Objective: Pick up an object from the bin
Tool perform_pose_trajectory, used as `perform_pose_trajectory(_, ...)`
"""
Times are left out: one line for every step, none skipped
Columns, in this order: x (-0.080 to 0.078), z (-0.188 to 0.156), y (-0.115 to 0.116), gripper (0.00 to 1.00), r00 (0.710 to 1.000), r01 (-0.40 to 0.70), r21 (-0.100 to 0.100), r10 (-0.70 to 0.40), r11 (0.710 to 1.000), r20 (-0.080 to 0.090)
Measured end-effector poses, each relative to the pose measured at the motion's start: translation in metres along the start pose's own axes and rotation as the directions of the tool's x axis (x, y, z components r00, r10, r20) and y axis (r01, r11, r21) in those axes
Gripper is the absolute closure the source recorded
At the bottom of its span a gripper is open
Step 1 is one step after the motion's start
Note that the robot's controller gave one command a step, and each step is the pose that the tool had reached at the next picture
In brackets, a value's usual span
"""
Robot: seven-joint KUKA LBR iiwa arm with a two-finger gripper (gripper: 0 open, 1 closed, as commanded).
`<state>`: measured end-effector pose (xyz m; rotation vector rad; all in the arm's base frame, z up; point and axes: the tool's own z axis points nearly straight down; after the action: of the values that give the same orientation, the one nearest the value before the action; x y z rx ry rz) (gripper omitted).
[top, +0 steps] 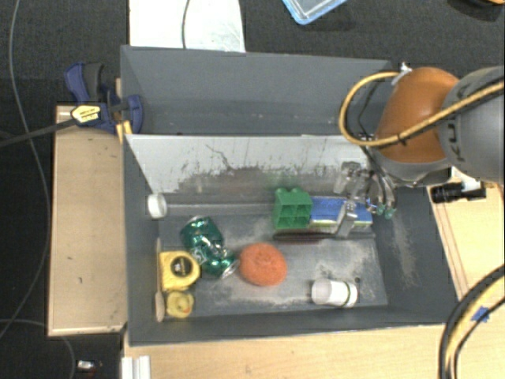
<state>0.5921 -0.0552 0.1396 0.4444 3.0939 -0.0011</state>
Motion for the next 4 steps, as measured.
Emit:
perform_pose_trajectory(0.014,0.030,0.005,0.00,1.000,0.007,0.001,-0.007,1.000,-0.007)
perform_pose_trajectory(0.008,0.068,-0.005,0.00,0.985,-0.173,-0.007,0.173,0.985,0.005)
perform_pose_trajectory(0.011,0.065,0.004,1.00,0.969,-0.246,0.001,0.246,0.969,-0.007)
perform_pose_trajectory(0.011,0.065,0.004,1.00,0.970,-0.245,0.001,0.245,0.970,-0.007)
